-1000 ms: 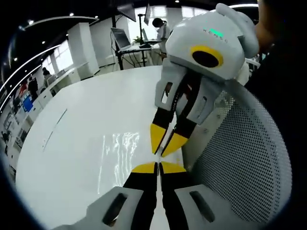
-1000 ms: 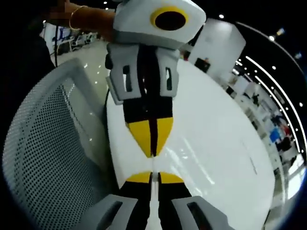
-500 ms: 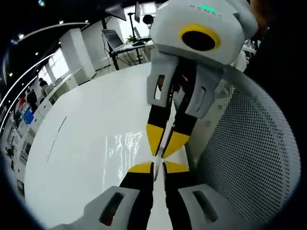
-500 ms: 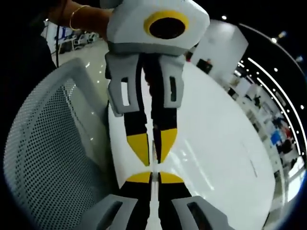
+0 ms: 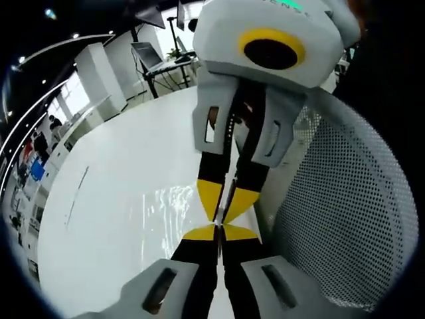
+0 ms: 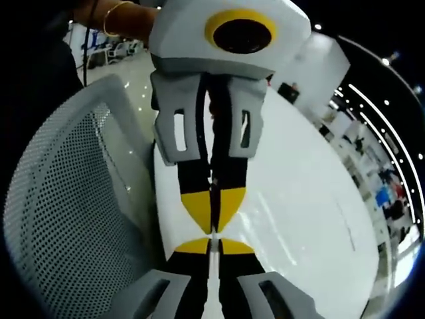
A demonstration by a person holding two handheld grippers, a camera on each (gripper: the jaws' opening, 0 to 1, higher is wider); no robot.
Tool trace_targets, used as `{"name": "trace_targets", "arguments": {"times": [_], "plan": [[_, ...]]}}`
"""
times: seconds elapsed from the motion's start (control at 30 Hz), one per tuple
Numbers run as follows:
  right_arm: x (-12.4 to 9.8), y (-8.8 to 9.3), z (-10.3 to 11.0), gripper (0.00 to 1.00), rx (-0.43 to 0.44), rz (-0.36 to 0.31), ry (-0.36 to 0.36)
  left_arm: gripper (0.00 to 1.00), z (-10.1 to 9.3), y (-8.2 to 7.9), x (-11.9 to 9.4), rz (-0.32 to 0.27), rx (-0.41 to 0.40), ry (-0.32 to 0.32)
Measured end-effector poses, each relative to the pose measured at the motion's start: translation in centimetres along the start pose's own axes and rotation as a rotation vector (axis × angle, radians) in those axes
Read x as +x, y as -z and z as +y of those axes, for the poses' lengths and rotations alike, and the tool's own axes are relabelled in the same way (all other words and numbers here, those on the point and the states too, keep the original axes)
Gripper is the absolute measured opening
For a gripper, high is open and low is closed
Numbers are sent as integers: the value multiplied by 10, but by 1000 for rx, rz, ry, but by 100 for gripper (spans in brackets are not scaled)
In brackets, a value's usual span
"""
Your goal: Open the resealable bag by pulling the two sides of the seal apart until the entire bag opening is separated and visibly accessible.
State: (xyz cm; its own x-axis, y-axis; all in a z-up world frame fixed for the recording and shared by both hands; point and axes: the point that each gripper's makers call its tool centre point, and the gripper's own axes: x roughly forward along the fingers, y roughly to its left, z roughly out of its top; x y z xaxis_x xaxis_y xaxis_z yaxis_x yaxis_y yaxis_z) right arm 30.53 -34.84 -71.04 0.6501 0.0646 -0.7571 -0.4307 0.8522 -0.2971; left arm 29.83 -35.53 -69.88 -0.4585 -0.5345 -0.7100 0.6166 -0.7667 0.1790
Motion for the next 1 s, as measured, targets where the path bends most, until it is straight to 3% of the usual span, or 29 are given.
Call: {"name": "trace_targets", "arguments": {"times": [0.23,1.0], "plan": [[-1,-2,1,0,13,-16,-8,0,0,0,-4,-22,-15,1],[-9,22,-1,0,66,17,4,0,-2,-7,-17,-80,-47,-11]]}}
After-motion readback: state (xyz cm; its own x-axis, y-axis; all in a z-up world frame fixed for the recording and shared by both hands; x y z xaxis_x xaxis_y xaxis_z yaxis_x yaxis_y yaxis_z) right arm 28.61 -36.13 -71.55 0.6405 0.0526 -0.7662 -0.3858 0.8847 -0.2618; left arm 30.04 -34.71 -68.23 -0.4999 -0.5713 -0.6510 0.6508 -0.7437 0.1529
